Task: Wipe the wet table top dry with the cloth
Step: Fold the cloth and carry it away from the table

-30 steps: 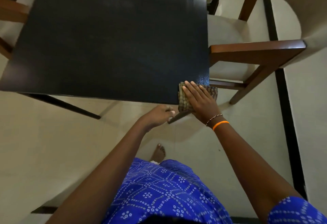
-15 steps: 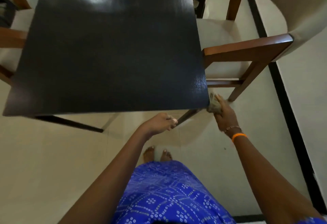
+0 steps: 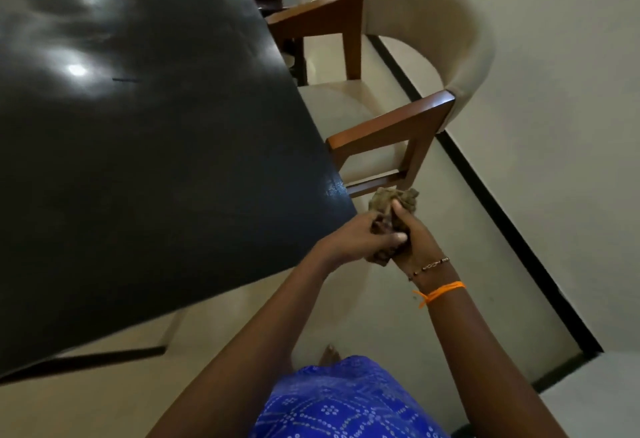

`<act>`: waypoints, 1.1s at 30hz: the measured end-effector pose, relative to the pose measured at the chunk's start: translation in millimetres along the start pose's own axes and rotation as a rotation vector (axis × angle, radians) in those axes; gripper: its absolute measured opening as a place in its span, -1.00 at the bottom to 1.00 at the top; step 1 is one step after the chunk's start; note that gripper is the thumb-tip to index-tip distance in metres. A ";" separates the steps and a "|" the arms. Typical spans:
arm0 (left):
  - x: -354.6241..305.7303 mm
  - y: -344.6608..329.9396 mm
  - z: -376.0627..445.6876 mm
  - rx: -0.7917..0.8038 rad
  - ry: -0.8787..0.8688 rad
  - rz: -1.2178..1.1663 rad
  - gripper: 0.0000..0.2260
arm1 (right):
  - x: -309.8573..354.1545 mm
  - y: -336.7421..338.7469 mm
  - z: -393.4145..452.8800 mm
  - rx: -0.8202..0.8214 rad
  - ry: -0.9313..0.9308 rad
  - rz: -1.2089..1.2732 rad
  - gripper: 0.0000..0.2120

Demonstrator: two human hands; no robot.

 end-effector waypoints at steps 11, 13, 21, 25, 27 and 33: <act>-10.4 -27.5 72.8 -0.150 -0.046 -0.059 -0.82 | 47.9 43.2 -12.5 -0.005 0.043 0.150 -0.62; -12.5 -33.1 89.9 -0.144 -0.008 -0.135 -0.84 | 54.1 66.8 -7.8 -0.109 0.054 0.181 -0.71; -41.0 -75.6 187.7 -0.042 0.075 -0.358 -0.85 | 91.6 160.3 31.7 -0.149 -0.063 0.345 -0.46; -65.9 -106.5 248.9 0.001 0.117 -0.366 -0.87 | 138.6 209.4 52.6 -0.116 0.018 0.394 -0.46; -78.5 -125.4 278.4 -0.022 0.152 -0.369 -0.85 | 162.2 241.8 61.1 -0.134 0.039 0.367 -0.52; -116.6 -158.7 358.3 -0.028 0.212 -0.305 -0.90 | 234.6 303.1 95.5 -0.238 0.160 0.123 -0.81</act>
Point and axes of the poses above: each hand's wrist, its own z-axis towards the middle knuckle, its own y-axis out of the back of the hand, x = y × z, the point moved 2 cm from there along z, towards the middle knuckle, and after that the axes turned 1 degree about x, right-handed, at the moved point
